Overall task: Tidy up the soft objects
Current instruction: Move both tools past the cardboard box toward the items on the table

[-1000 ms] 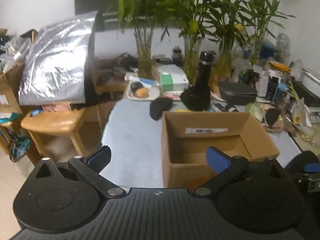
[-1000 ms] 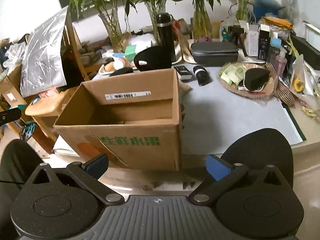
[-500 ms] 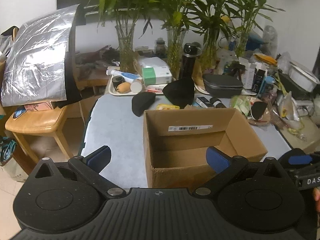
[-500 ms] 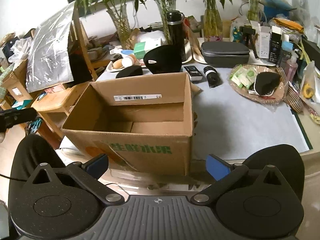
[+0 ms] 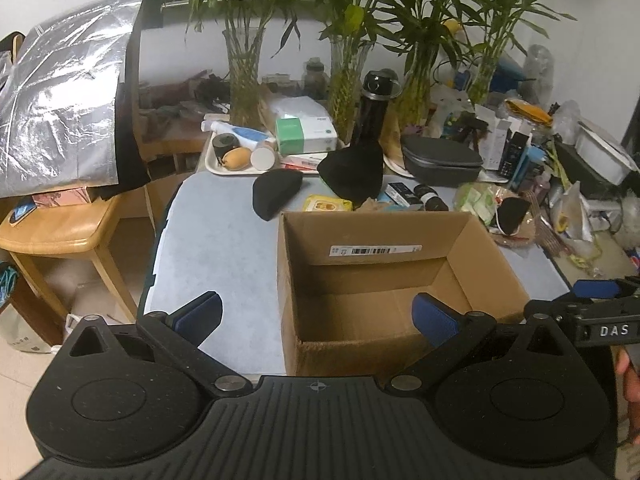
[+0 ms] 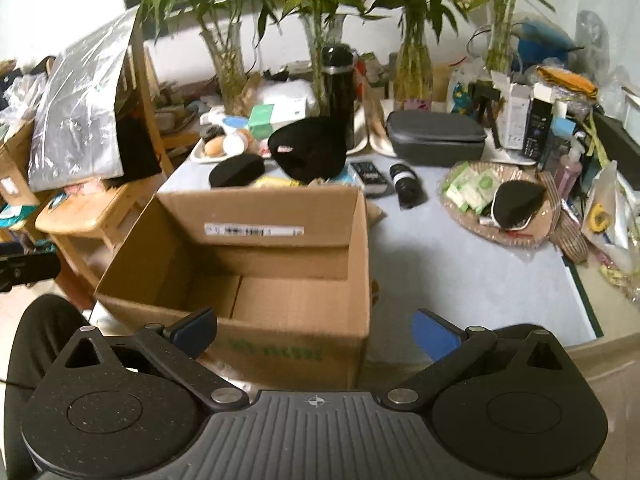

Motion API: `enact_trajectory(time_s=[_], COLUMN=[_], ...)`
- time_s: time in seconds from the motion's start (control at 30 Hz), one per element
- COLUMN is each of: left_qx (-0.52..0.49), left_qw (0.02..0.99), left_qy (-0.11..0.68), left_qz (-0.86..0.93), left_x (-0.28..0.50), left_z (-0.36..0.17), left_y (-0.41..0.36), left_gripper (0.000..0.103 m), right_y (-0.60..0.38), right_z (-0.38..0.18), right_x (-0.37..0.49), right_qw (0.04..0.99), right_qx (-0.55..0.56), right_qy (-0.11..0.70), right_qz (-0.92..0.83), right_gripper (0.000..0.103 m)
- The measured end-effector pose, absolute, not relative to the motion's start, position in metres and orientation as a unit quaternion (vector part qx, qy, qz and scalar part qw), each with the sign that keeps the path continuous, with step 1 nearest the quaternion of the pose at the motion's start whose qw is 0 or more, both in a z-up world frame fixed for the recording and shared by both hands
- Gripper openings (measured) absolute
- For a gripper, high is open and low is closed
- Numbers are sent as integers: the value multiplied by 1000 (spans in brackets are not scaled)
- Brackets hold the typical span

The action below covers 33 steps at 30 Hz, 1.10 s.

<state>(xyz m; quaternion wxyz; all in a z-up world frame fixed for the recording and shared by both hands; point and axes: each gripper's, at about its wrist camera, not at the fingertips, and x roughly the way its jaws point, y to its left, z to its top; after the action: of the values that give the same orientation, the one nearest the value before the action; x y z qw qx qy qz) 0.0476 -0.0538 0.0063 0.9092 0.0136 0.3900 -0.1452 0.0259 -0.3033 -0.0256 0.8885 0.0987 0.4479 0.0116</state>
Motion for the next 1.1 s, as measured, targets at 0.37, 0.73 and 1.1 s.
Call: enact_trajectory(time_s=[0.37,0.73,1.1], left_qx=[-6,-7,-5], left_qw=[897,898,894], left_qy=[410,407,419], left_qz=[-168,-166,-160], left_x=[63,77,84], left_z=[-8,-13,-14], left_y=[-59,-59,-57], left_gripper=[103,103,103], right_y=[-305,-312,-318], right_z=[-32,-27,-38], right_x=[38,47,53], right_qw=[884,885,872], right_qx=[94,92,125], right_qy=[458,455,470], right_qz=[19,25,44], right_gripper=[103,103,103])
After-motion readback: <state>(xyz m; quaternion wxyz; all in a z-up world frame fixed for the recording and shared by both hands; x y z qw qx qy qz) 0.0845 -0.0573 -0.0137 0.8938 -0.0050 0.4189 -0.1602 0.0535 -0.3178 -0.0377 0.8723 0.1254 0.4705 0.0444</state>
